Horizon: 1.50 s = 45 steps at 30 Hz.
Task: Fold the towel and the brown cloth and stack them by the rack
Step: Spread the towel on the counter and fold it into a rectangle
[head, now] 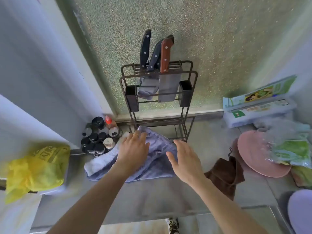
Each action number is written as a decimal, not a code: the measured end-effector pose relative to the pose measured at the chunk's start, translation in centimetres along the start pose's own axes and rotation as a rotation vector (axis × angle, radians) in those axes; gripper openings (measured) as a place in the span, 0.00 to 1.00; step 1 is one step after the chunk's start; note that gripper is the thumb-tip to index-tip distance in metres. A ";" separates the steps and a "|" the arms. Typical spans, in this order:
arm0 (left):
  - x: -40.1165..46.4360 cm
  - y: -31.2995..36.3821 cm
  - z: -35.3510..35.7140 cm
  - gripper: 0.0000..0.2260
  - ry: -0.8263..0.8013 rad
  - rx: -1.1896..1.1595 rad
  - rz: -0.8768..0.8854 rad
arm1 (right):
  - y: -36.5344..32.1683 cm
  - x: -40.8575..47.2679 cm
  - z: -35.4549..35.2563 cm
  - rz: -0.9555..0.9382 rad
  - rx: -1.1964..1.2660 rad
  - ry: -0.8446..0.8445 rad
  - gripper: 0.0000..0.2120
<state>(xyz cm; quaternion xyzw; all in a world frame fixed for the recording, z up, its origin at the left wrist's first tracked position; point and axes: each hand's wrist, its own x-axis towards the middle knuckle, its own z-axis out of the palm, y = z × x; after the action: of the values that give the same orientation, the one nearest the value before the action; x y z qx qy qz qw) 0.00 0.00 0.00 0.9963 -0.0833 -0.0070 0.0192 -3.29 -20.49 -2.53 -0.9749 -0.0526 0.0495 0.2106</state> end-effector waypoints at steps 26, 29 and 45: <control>3.0 -1.8 6.8 0.09 0.187 -0.499 -0.003 | -0.6 13.3 7.4 -0.317 0.380 -0.226 0.11; -1.3 -4.7 7.5 0.24 0.099 -0.501 -0.014 | 0.2 10.8 4.8 -0.388 0.364 -0.147 0.08; -11.3 -11.9 6.0 0.10 -0.077 -0.352 -0.422 | 5.1 -2.2 -11.9 -0.026 0.543 0.344 0.11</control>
<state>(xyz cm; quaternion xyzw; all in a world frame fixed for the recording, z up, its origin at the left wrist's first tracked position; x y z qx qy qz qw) -9.27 13.35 -6.32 0.9719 0.1281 -0.0632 0.1870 -3.65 -30.20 6.29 -0.8763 -0.0136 -0.1066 0.4697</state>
